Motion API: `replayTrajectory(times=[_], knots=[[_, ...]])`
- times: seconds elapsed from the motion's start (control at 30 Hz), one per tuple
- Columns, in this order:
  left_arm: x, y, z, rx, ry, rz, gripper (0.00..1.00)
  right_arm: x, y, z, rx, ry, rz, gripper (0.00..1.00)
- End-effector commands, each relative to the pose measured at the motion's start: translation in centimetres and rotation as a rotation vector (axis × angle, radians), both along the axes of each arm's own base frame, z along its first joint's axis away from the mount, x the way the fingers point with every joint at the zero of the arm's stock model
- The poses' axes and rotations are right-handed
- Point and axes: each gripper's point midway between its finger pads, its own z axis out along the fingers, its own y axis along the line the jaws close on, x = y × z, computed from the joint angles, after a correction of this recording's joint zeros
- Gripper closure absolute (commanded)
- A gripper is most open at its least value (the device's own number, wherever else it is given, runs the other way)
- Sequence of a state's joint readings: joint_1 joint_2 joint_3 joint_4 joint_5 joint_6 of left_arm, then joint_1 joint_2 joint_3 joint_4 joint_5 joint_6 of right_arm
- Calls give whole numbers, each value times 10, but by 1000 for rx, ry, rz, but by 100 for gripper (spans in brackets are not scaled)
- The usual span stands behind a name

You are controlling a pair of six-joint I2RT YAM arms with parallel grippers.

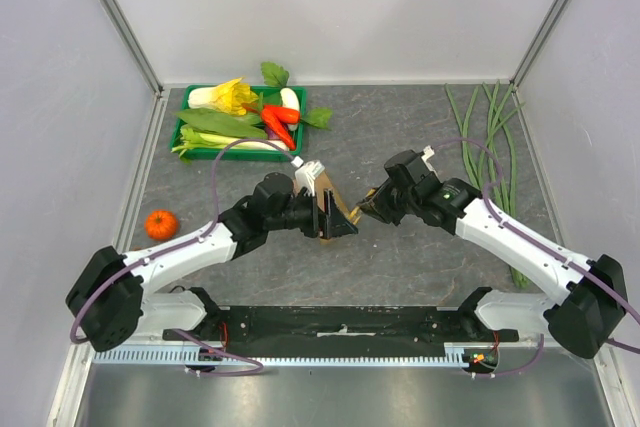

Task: Unpack the express box

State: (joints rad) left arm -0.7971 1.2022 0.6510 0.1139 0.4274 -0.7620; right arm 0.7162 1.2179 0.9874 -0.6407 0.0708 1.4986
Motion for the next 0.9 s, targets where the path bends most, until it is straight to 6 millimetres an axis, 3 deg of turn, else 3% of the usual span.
replayTrajectory(times=[0.0,0.2,0.23,0.33,0.37,0.4,0.47,0.5,0.53,0.57,0.6,0.67,0.73,0.77,0.83,0.87], knots=[[18,-18,30,-70,-62,28,23,7,10,33,77,-82,18,100],[21,-27,27,-61,-57,4,51,6,15,34,100,-83,36,100],[22,-27,27,-60,-57,4,67,7,16,35,103,-88,39,100],[26,-26,29,-40,-60,22,96,9,17,34,81,-104,68,98],[26,-25,31,-19,-51,23,98,10,17,36,72,-120,83,91],[27,-23,34,-11,-62,27,98,12,17,36,63,-129,95,71],[29,-22,45,11,-101,11,98,16,16,43,27,-184,143,41],[27,-18,47,29,-101,6,98,18,14,48,18,-213,154,19],[29,-14,50,43,-126,-6,98,20,13,56,-7,-271,196,11],[29,-15,63,29,-144,-24,98,24,11,66,-16,-319,205,5],[26,-10,62,50,-142,-46,98,24,9,81,-16,-386,225,2],[23,-6,82,10,-145,-102,98,30,7,106,-22,-530,284,2],[21,5,85,35,-74,-122,98,31,-1,136,4,-643,312,2],[18,3,113,-3,-87,-165,98,37,-10,151,-16,-711,334,2],[12,10,122,35,-50,-190,98,27,-12,181,14,-814,412,2],[13,9,142,14,-80,-200,98,26,-15,201,-8,-888,447,2]])
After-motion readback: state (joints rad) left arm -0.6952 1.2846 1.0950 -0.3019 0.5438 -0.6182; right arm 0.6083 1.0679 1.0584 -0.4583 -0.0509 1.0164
